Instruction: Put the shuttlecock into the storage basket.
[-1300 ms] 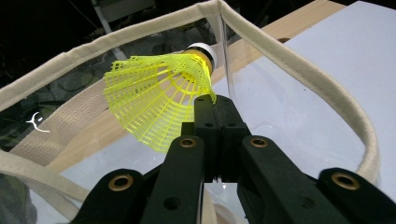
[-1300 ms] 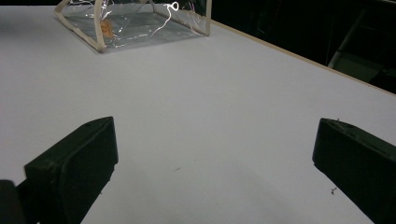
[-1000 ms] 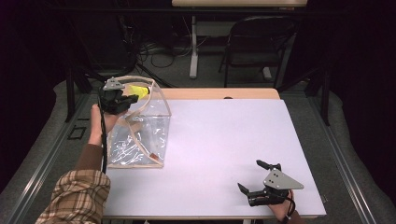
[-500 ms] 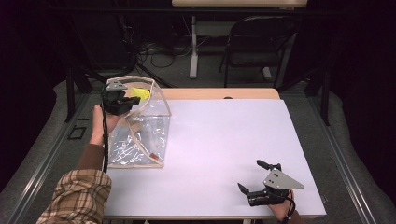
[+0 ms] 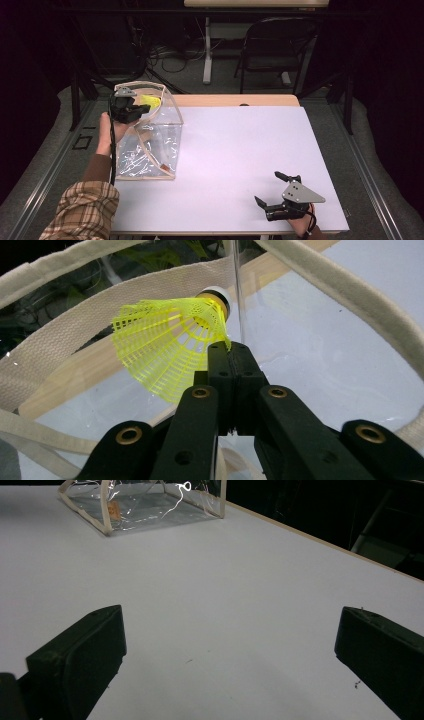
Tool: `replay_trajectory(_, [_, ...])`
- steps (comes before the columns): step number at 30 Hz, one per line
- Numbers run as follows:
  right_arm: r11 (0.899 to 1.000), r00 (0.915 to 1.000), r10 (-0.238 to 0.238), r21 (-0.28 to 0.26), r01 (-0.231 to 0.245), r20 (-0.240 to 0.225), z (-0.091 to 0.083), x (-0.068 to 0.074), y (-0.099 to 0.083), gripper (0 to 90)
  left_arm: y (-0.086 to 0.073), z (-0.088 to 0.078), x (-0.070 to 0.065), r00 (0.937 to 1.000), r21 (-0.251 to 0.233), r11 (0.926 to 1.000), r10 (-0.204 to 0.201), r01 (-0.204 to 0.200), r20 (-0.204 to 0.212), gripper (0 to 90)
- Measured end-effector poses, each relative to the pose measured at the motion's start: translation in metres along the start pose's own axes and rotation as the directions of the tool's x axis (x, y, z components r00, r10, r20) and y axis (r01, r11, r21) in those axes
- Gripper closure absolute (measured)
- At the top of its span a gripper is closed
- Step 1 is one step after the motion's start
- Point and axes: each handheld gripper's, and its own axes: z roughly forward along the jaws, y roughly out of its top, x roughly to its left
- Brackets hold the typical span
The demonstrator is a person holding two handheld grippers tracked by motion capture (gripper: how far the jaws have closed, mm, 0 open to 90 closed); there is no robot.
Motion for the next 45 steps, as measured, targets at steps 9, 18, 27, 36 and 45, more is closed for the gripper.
replay_trajectory(9, [1.0, 1.0, -0.001, 0.001, 0.001, -0.001, 0.0, 0.0, 0.0, 0.0, 0.0, 0.002, 0.001, 1.0, 0.012, 0.9999, -0.001, 0.001, 0.004, 89.3])
replay_trajectory(18, [1.0, 1.0, 0.0, 0.002, 0.0, 0.0, 0.0, 0.0, 0.0, 0.0, 0.0, -0.001, 0.004, 0.9994, -0.036, 0.9991, -0.023, 0.022, -0.025, 68.2])
replay_trajectory(27, [1.0, 1.0, -0.001, 0.004, 0.001, -0.002, 0.0, 0.0, 0.0, 0.0, 0.0, -0.016, 0.008, 0.9969, -0.077, 0.9964, -0.042, 0.036, -0.067, 42.8])
replay_trajectory(36, [1.0, 1.0, 0.0, 0.004, 0.0, -0.003, 0.0, 0.0, 0.0, 0.0, 0.003, -0.027, 0.003, 0.9953, -0.1, 0.9946, -0.038, 0.029, -0.089, 26.5])
replay_trajectory(45, [1.0, 1.0, 0.001, 0.005, -0.001, -0.002, 0.0, 0.0, 0.0, 0.0, 0.005, -0.04, -0.007, 0.9977, -0.129, 0.9917, -0.009, 0.0, -0.068, 14.5])
